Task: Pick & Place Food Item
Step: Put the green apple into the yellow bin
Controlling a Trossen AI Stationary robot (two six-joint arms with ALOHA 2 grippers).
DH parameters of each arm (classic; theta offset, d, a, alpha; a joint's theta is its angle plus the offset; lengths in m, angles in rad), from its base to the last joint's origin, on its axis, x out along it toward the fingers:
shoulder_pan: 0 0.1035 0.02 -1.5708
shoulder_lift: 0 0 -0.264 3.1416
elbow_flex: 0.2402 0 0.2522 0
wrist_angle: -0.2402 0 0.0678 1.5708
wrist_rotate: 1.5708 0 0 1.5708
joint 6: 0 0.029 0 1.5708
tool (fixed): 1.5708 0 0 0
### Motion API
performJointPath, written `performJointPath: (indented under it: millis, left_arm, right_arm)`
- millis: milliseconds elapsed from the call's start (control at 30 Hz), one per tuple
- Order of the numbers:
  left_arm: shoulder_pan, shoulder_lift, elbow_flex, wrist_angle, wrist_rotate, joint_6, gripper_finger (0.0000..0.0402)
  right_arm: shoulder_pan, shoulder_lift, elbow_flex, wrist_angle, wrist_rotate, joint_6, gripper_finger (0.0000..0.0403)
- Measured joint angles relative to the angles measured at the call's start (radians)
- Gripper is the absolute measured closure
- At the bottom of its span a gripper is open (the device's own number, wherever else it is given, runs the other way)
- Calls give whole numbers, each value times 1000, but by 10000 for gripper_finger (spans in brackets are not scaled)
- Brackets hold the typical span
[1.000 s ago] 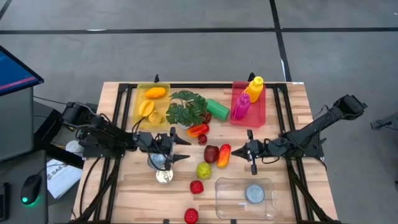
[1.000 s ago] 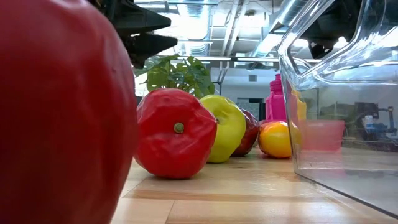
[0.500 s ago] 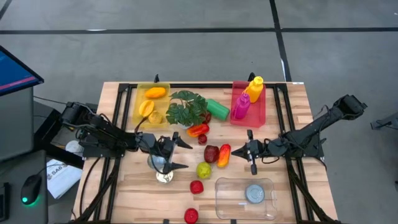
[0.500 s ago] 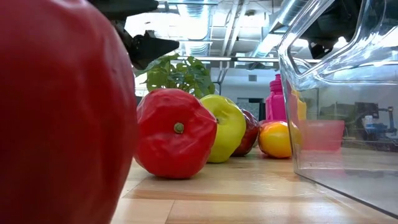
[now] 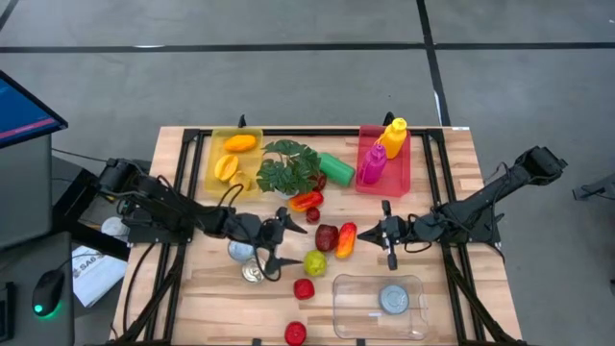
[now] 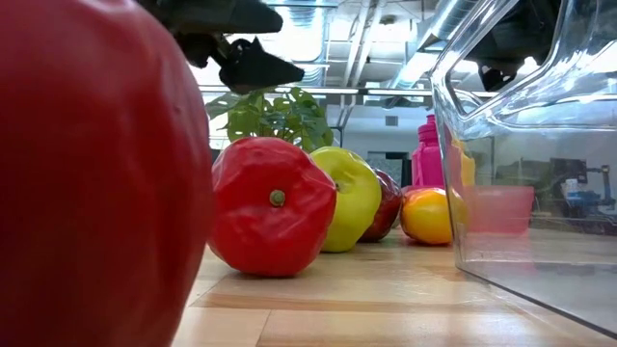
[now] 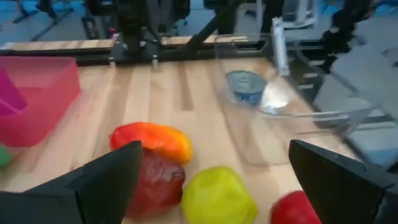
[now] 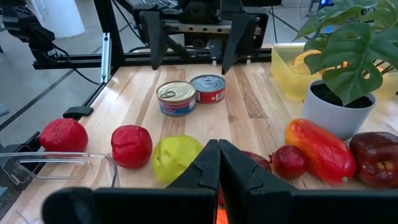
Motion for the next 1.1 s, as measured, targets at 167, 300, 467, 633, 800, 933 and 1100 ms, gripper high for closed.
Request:
performJointPath:
  millis: [167, 300, 467, 633, 800, 933, 1100]
  left_arm:
    - [-13, 98, 51, -18, -42, 22, 8]
    - [-15, 174, 112, -45, -8, 18, 7]
    - [-13, 238, 205, -149, -7, -61, 7]
    - [-28, 296, 307, -315, -8, -102, 7]
    - [-38, 356, 378, -401, -6, -114, 6]
    - [-32, 371, 387, -425, -8, -156, 6]
    - [-17, 370, 386, -485, -10, -215, 7]
  right_arm:
    - [-2, 0, 0, 0, 21, 0, 403]
    - [-2, 0, 0, -1, 24, 0, 403]
    - [1, 0, 0, -1, 24, 0, 403]
    - [1, 0, 0, -2, 23, 0, 403]
    - [1, 0, 0, -5, 23, 0, 403]
    - [1, 0, 0, -9, 23, 0, 403]
    - [1, 0, 0, -9, 23, 0, 403]
